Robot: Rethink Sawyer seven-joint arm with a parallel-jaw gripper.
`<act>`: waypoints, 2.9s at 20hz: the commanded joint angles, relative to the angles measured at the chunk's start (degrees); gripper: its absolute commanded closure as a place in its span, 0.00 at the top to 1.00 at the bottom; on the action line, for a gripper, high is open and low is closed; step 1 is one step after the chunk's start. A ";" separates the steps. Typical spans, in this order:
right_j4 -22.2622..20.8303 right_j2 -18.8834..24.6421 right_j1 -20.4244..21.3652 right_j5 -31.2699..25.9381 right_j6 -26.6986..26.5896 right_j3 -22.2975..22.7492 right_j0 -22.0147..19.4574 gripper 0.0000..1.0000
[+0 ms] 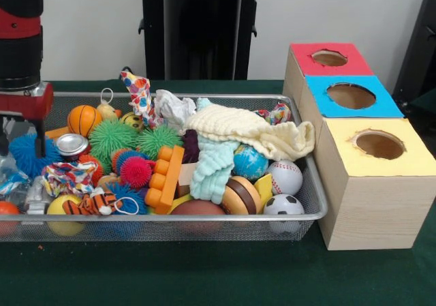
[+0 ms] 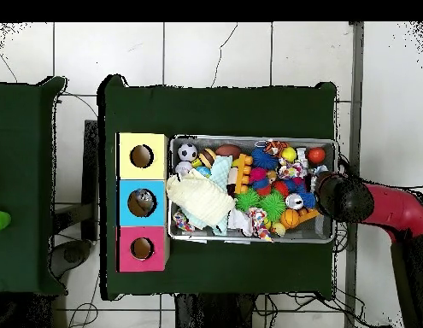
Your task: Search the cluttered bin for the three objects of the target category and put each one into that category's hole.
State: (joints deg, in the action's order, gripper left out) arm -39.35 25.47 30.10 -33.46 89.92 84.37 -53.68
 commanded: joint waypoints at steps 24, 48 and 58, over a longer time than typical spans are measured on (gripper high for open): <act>0.21 4.65 2.04 -9.14 -13.62 3.12 -4.41 1.00; 0.69 6.27 -1.34 -6.56 -10.72 3.05 -3.95 1.00; 1.67 5.37 0.20 -6.19 -6.55 4.51 -1.61 1.00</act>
State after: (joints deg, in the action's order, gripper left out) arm -38.57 27.68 31.44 -37.07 89.92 85.42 -56.92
